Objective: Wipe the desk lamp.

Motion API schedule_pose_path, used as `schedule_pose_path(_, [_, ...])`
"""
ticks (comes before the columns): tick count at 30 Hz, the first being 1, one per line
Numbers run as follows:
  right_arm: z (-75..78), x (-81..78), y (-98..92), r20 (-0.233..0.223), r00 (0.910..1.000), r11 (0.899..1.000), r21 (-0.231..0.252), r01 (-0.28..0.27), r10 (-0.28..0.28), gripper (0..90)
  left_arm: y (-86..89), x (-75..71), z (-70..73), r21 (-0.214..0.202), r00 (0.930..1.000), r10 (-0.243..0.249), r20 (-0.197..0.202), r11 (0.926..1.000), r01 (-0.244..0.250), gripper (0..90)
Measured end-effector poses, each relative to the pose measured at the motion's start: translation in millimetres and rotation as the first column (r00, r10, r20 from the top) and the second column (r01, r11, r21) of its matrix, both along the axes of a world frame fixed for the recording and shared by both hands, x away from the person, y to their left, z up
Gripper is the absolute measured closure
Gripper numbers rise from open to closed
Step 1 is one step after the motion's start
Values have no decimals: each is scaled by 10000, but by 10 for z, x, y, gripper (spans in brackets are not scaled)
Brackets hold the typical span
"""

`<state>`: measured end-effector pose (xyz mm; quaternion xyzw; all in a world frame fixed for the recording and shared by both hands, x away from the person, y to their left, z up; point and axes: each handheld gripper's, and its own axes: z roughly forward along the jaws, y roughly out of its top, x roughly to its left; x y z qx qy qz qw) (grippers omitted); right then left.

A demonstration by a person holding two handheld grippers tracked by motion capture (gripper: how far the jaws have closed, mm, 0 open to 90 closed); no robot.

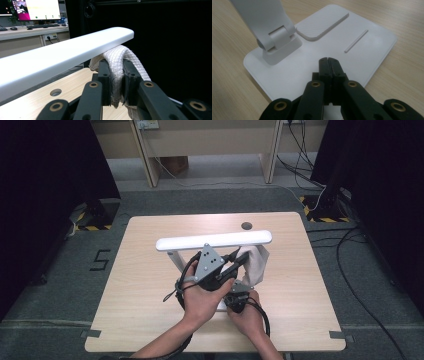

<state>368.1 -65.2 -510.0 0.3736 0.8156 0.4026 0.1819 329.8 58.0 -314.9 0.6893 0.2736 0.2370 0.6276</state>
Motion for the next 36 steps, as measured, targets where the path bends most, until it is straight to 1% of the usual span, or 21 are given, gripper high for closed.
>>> schedule_pose_path(21, [-7,-3,2,70,10000,10000,46,2,-3,900,139,-32,-18,-144,9999,149,-3,9998,-149,791])
schedule_pose_path(36, [-7,-3,1,75,10000,10000,53,1,-1,900,207,-47,-23,-138,9998,210,17,9997,-210,791])
